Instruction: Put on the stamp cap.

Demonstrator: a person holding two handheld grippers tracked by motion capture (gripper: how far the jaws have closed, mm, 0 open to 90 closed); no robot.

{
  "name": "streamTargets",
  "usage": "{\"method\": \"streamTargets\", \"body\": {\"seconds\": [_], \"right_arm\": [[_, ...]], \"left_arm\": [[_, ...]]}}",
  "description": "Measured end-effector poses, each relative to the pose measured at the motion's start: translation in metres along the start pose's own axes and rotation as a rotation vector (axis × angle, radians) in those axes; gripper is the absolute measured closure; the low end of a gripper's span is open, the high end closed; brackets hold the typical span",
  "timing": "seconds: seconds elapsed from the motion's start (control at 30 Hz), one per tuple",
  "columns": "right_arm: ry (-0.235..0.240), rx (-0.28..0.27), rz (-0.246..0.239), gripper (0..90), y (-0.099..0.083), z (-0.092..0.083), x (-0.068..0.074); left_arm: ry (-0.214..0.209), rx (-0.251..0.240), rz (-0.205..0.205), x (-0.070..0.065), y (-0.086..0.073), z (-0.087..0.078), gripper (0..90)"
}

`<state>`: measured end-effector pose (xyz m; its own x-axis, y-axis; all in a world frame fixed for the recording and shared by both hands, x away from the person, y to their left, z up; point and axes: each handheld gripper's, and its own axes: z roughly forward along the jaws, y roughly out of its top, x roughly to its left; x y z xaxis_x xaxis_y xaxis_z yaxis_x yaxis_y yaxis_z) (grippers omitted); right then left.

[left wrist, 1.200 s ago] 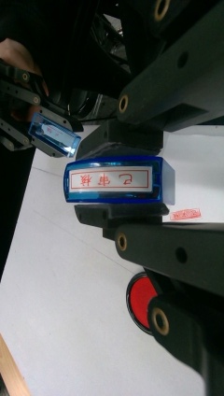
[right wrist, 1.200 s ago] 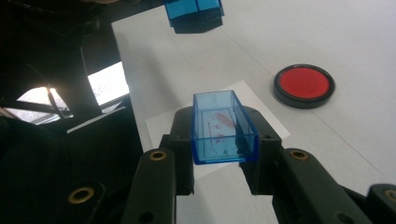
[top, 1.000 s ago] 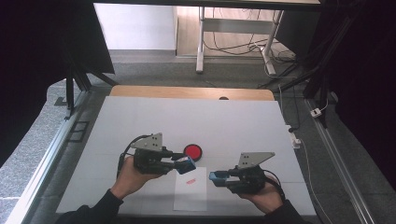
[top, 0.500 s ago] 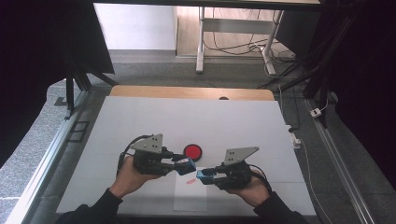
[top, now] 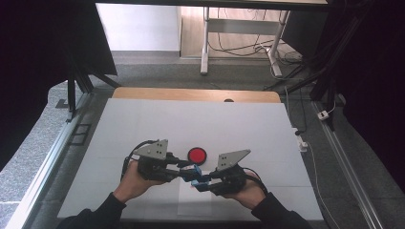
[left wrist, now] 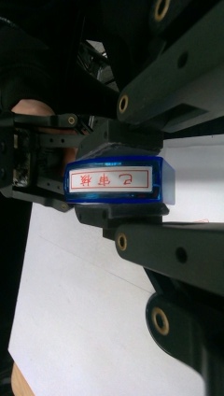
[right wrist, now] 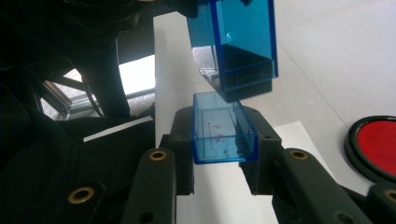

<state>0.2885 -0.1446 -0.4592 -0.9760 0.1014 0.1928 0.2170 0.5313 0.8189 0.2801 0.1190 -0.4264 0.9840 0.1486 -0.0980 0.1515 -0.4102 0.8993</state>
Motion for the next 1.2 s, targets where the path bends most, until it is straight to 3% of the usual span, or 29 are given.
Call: {"method": "streamTargets", "body": {"seconds": [0.53, 0.77, 1.2], "right_arm": [[0.037, -0.007, -0.011, 68.4, 0.0008, 0.0048, 0.0025], [0.065, -0.015, -0.009, 68.5, 0.0015, 0.0045, 0.0031], [0.079, -0.038, -0.043, 68.8, 0.0063, -0.0004, 0.0081]], "left_arm": [[-0.072, -0.011, 0.056, -0.004, -0.0007, 0.006, 70.3], [-0.102, -0.019, 0.06, -0.0034, -0.0024, 0.0071, 70.3], [-0.164, -0.088, 0.011, 0.0011, -0.0073, 0.0062, 70.5]]}}
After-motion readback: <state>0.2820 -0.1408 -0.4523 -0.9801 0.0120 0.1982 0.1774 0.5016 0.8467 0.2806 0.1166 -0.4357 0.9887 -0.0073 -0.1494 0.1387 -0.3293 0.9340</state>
